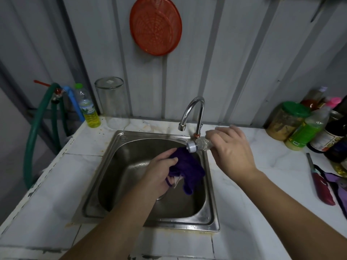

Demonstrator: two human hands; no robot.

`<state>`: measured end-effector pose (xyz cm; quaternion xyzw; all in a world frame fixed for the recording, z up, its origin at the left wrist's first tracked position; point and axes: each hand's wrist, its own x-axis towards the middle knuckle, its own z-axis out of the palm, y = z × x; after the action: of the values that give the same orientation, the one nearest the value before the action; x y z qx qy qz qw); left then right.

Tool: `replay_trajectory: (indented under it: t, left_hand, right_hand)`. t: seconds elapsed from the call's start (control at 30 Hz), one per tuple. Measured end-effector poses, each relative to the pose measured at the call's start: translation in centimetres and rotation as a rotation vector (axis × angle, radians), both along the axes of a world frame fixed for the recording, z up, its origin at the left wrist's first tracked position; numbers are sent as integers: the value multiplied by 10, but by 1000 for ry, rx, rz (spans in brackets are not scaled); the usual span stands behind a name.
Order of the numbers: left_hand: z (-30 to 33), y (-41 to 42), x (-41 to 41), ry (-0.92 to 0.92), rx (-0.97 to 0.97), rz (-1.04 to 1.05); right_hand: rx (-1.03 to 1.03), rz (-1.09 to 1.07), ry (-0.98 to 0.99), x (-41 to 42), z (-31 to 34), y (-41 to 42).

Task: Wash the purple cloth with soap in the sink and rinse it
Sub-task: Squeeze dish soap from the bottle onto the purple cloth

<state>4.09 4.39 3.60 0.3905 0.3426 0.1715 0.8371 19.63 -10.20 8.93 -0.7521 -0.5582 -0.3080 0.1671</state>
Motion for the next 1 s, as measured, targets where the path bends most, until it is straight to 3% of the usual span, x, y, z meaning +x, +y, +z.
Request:
replay_trajectory:
  t: [0.37,1.0]
  left_hand:
    - [-3,6,-2,8,-30,40]
    - [-3,7,-8,2,-13,9]
  right_hand:
    - [-48,99,-186,-2,19,13]
    - [50,114,-198,-2,22,15]
